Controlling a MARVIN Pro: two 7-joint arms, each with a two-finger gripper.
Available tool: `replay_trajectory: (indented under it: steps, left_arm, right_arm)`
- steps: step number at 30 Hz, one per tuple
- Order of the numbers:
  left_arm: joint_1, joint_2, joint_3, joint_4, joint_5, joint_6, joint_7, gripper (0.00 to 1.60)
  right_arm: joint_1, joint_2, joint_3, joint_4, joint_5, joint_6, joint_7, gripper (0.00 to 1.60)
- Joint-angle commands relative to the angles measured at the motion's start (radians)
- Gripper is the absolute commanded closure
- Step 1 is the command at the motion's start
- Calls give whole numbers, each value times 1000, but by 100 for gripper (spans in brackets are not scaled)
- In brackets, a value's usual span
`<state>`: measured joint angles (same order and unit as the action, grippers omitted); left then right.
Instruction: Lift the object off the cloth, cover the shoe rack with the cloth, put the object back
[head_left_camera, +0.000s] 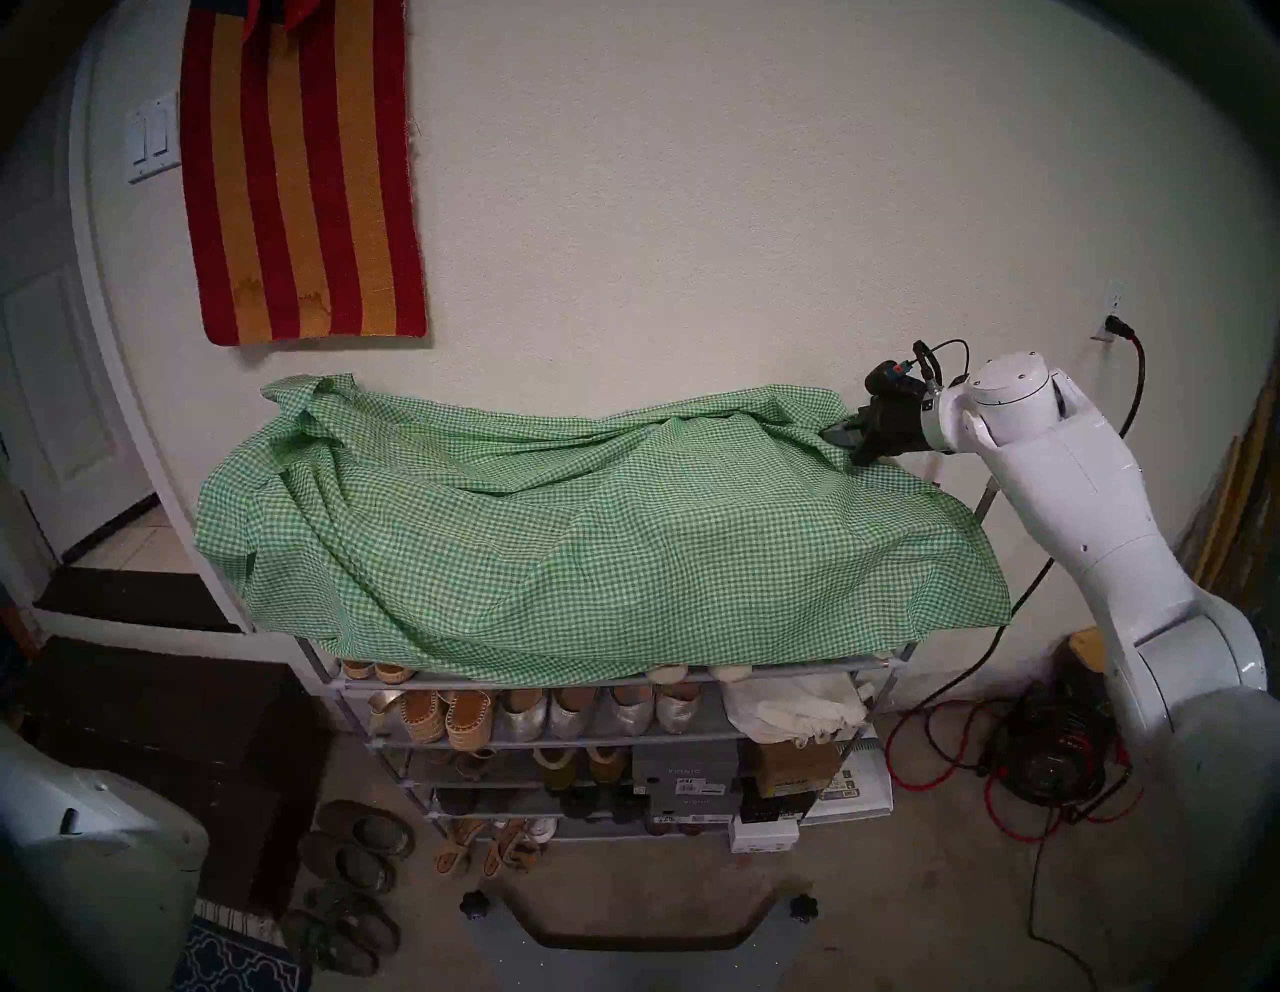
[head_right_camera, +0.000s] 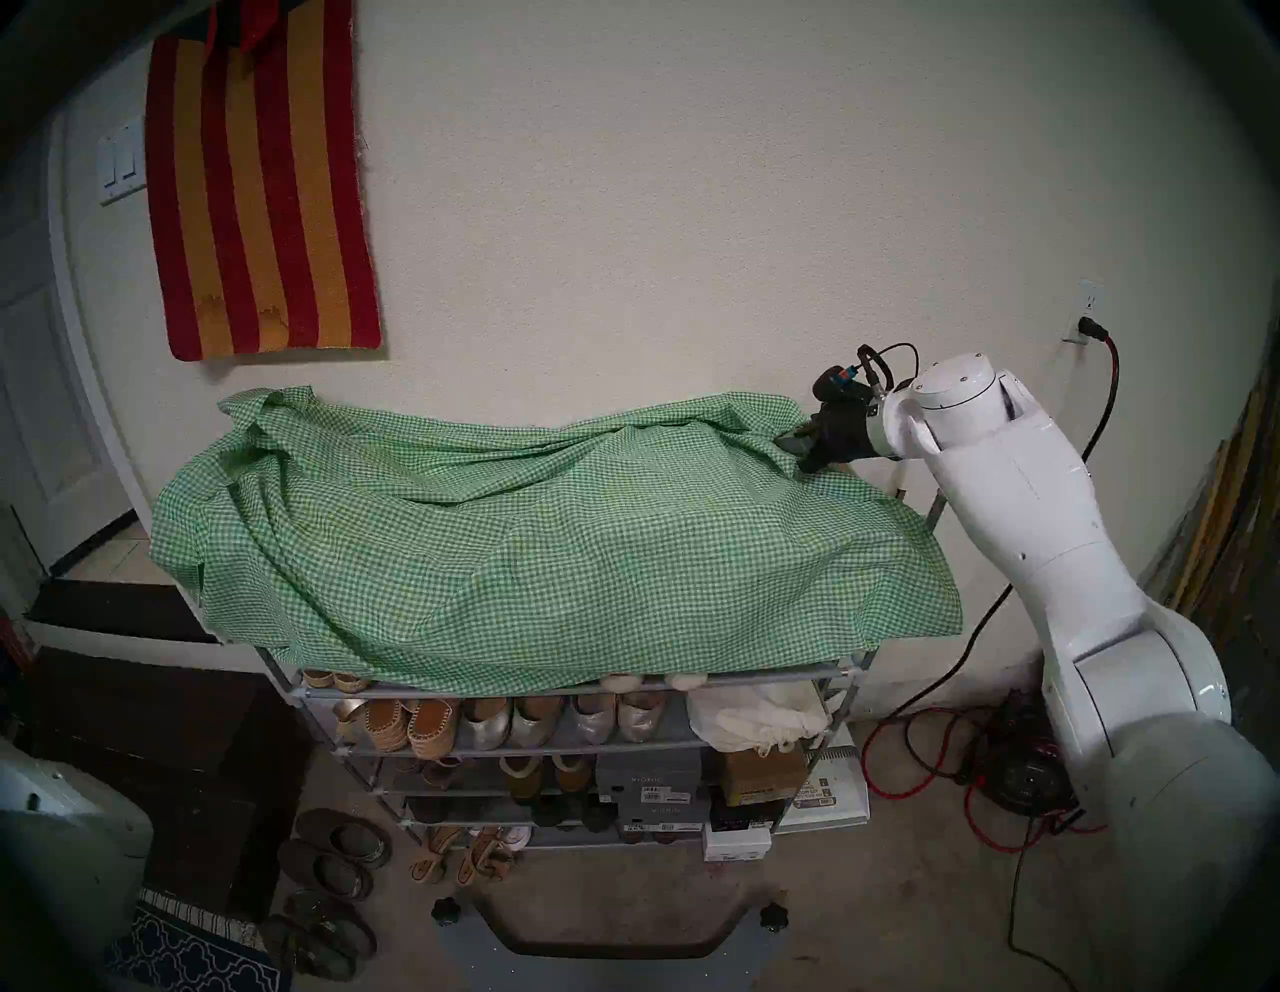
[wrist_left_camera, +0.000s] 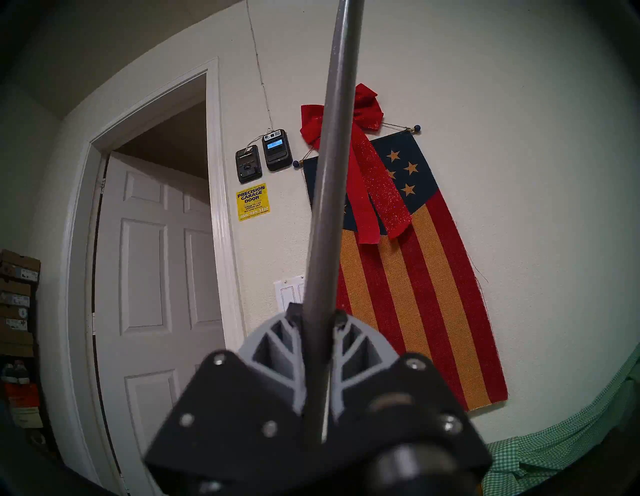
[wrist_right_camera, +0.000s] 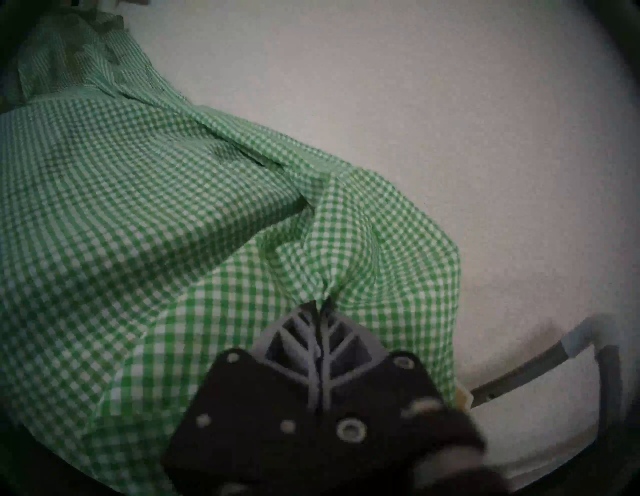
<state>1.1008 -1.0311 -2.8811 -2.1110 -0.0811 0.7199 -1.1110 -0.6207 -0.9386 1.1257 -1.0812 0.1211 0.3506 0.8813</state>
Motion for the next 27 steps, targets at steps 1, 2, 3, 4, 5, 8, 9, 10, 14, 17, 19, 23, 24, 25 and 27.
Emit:
replay_trajectory:
  steps: [1, 2, 3, 4, 5, 8, 9, 10, 14, 17, 19, 23, 24, 25, 27]
  left_arm:
    - [6, -1, 1, -4, -9, 0, -19, 160]
    - [7, -1, 1, -4, -10, 0, -18, 160]
    - [8, -1, 1, -4, -11, 0, -17, 160]
    - [9, -1, 1, -4, -12, 0, -16, 160]
    - [9, -1, 1, -4, -12, 0, -15, 160]
    - [11, -1, 1, -4, -15, 0, -12, 160]
    - [12, 0, 1, -4, -16, 0, -11, 160]
    - [12, 0, 1, -4, -16, 0, -11, 160]
    - [14, 0, 1, -4, -18, 0, -7, 160]
    - [15, 0, 1, -4, -20, 0, -6, 160]
    - [15, 1, 1, -4, -21, 0, -5, 160]
    - [17, 1, 1, -3, -23, 0, -3, 160]
    - [17, 1, 1, -3, -23, 0, -3, 160]
    - [17, 1, 1, -3, -24, 0, -3, 160]
    - [18, 1, 1, -3, -24, 0, -4, 160]
  right_arm:
    - [-93, 27, 43, -126, 68, -95, 36, 160]
    - [-106, 30, 49, -138, 78, -106, 45, 160]
    - [-120, 35, 56, -154, 89, -114, 51, 160]
    - [-138, 42, 66, -176, 103, -123, 58, 160]
    - [-149, 47, 73, -186, 114, -133, 69, 160]
    - [-195, 77, 100, -245, 154, -154, 94, 160]
    - [-207, 87, 105, -261, 167, -160, 100, 160]
    - [-214, 95, 108, -270, 180, -162, 110, 160]
    - [-273, 133, 126, -338, 262, -171, 186, 160]
    - [-302, 158, 115, -362, 300, -188, 234, 160]
    - [-332, 173, 117, -381, 331, -200, 265, 160]
    - [-380, 208, 108, -410, 381, -225, 332, 160]
    - [-395, 217, 110, -416, 394, -233, 345, 160]
    - [-401, 223, 108, -415, 409, -239, 359, 160]
    - [-435, 234, 126, -430, 428, -250, 370, 160]
